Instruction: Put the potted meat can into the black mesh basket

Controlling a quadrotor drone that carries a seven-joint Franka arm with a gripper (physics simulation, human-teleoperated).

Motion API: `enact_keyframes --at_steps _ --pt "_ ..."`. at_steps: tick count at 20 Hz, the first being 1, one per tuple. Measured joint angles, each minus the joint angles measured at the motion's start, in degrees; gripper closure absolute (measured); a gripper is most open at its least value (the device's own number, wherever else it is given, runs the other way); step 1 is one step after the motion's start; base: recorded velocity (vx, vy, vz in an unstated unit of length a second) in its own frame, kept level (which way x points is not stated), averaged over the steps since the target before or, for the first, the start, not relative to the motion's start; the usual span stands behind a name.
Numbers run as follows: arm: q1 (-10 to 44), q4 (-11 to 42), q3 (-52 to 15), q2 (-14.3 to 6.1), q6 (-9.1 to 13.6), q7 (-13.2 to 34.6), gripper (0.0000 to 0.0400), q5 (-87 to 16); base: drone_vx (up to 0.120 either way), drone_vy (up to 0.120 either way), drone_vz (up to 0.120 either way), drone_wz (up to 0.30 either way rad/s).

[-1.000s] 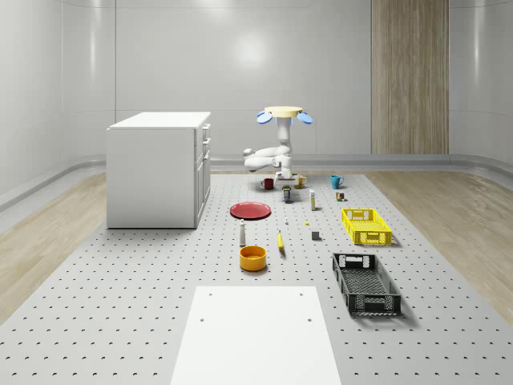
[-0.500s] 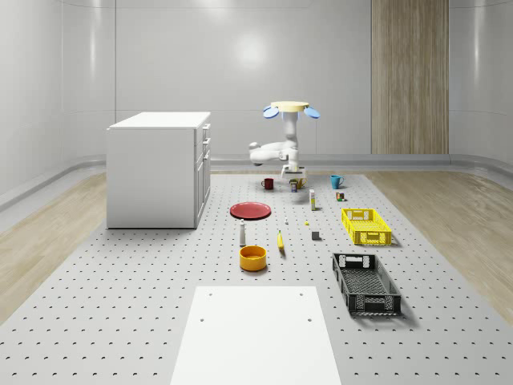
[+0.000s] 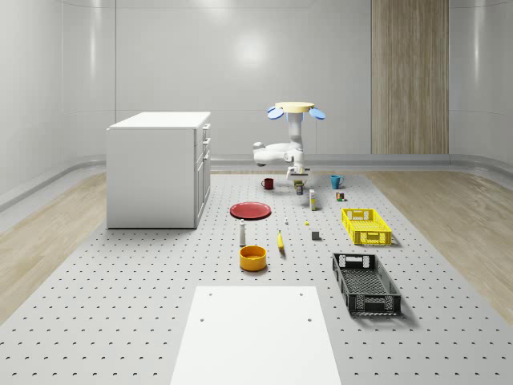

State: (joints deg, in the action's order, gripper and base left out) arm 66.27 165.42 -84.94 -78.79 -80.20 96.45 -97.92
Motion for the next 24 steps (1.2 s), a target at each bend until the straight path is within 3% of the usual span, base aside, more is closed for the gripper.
enact_keyframes --at_steps 17,24 --pt "0.32 -0.08 -0.57 -3.49 -3.25 0.36 0.0109 1.42 0.12 0.0 0.0 0.0" --pt "0.42 -0.11 -0.75 -4.71 -4.39 0.47 0.0109 1.9 0.12 0.0 0.12 0.0"
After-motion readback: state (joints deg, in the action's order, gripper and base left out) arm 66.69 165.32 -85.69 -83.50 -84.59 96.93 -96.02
